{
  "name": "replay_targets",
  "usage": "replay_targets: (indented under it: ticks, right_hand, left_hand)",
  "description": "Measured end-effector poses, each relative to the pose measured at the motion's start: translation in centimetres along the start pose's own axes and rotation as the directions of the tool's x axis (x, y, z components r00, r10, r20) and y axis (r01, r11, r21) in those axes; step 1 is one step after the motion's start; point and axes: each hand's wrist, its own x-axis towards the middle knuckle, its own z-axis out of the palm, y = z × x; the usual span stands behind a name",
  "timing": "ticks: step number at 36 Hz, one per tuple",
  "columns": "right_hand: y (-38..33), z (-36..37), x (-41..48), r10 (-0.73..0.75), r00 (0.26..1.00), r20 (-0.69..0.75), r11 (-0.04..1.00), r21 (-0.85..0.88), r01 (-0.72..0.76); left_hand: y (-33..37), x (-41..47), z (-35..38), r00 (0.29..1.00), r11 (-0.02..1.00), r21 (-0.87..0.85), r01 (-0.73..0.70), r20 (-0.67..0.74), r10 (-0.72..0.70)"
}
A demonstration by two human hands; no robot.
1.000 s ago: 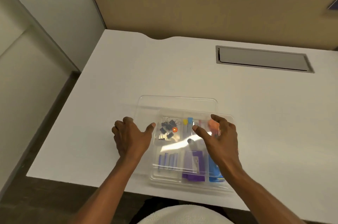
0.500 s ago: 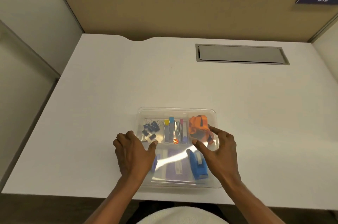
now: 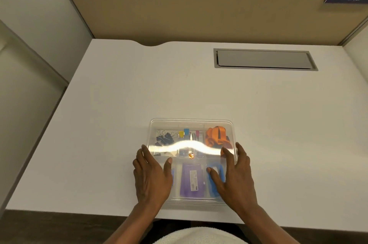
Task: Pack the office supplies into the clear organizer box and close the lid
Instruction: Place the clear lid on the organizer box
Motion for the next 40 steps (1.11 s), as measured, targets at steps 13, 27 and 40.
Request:
replay_targets:
  ticks: [13, 27, 40]
  right_hand:
    - [1.1, 1.0, -0.9, -0.062, 0.996, 0.064, 0.997, -0.052, 0.065]
    - [1.6, 1.5, -0.4, -0.062, 0.994, 0.095, 0.996, 0.065, 0.056]
    - [1.4, -1.5, 1.8, -0.113, 0.991, 0.071, 0.988, -0.096, 0.119]
  left_hand:
    - [-2.5, -0.5, 1.1, 0.987, 0.99, 0.0, -0.14, 0.085, 0.14]
    - [-4.2, 0.2, 2.0, 0.969, 0.969, -0.075, -0.235, 0.065, 0.24]
    - [-3.2, 1.4, 0.5, 0.92, 0.9, 0.193, -0.392, 0.091, 0.381]
